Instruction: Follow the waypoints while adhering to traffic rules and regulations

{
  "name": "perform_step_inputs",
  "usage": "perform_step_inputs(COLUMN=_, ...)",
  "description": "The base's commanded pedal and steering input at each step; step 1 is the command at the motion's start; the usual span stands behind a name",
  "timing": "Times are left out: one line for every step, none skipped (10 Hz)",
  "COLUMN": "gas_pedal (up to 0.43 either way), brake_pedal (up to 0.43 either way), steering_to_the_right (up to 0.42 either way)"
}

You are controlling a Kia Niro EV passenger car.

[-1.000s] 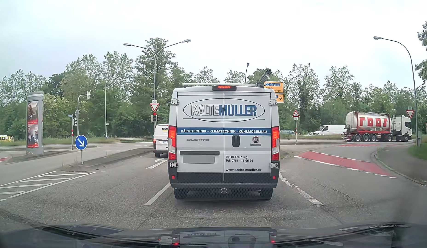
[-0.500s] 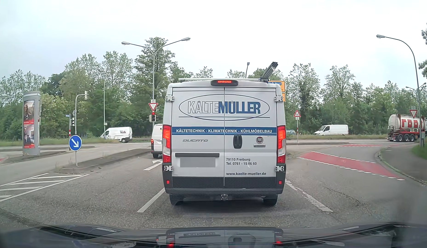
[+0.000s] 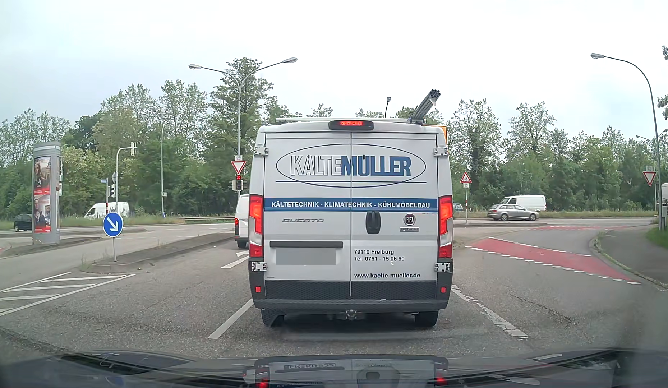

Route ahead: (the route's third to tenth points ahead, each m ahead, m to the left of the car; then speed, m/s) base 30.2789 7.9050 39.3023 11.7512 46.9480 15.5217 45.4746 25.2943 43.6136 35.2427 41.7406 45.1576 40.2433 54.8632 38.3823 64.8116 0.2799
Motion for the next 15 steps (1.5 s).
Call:
perform_step_inputs(gas_pedal=0.000, brake_pedal=0.171, steering_to_the_right=0.000)
perform_step_inputs(gas_pedal=0.000, brake_pedal=0.165, steering_to_the_right=0.000)
perform_step_inputs(gas_pedal=0.000, brake_pedal=0.171, steering_to_the_right=0.000)
perform_step_inputs(gas_pedal=0.000, brake_pedal=0.183, steering_to_the_right=0.000)
perform_step_inputs(gas_pedal=0.000, brake_pedal=0.183, steering_to_the_right=0.000)
perform_step_inputs(gas_pedal=0.000, brake_pedal=0.183, steering_to_the_right=0.000)
perform_step_inputs(gas_pedal=0.000, brake_pedal=0.189, steering_to_the_right=-0.001)
perform_step_inputs(gas_pedal=0.000, brake_pedal=0.213, steering_to_the_right=-0.001)
perform_step_inputs(gas_pedal=0.000, brake_pedal=0.213, steering_to_the_right=-0.001)
perform_step_inputs(gas_pedal=0.000, brake_pedal=0.226, steering_to_the_right=-0.001)
perform_step_inputs(gas_pedal=0.000, brake_pedal=0.232, steering_to_the_right=-0.001)
perform_step_inputs(gas_pedal=0.000, brake_pedal=0.238, steering_to_the_right=-0.001)
perform_step_inputs(gas_pedal=0.000, brake_pedal=0.244, steering_to_the_right=-0.001)
perform_step_inputs(gas_pedal=0.000, brake_pedal=0.244, steering_to_the_right=-0.001)
perform_step_inputs(gas_pedal=0.000, brake_pedal=0.250, steering_to_the_right=-0.001)
